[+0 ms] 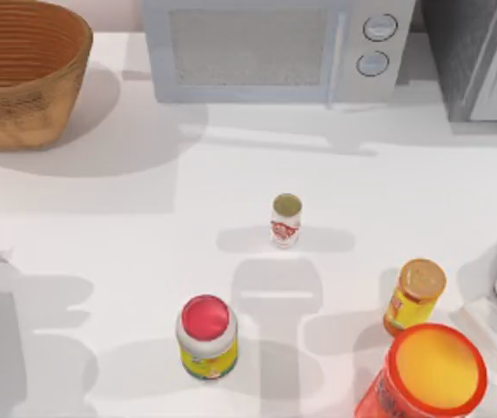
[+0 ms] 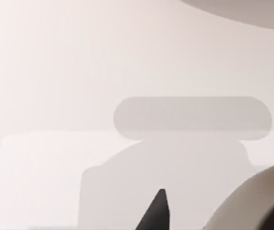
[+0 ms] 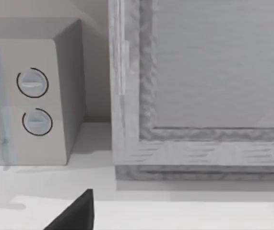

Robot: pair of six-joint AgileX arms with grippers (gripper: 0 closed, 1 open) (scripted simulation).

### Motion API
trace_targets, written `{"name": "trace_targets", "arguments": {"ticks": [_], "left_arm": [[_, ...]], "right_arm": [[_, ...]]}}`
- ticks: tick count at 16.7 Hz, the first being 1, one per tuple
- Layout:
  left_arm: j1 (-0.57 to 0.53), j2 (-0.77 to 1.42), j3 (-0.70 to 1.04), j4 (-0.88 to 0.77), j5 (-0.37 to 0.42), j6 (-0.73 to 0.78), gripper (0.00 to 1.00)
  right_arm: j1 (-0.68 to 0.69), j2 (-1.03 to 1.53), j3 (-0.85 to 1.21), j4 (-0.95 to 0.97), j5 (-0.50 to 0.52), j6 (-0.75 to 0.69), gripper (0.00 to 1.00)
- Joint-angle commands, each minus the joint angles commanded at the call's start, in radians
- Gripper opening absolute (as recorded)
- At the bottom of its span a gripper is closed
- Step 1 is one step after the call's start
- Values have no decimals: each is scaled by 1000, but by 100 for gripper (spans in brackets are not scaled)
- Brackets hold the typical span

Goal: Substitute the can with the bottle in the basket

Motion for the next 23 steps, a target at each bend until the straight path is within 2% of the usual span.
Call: {"name": "trace_targets", "arguments": {"ticks": [5, 9, 14, 18, 23], "left_arm": [[-2, -1, 11, -2, -1, -1, 0], [-4, 1, 158, -37, -28, -23, 0], [-33, 13, 548, -217, -88, -74, 0], [-97, 95, 947, -449, -136, -120, 0], [-205, 297, 1401, -779, -181, -166, 0]], "right_arm": [[0, 0, 0, 0, 0, 0, 100], [0, 0, 0, 0, 0, 0, 100], [0, 0, 0, 0, 0, 0, 100], [0, 0, 0, 0, 0, 0, 100], [0, 0, 0, 0, 0, 0, 100]]}}
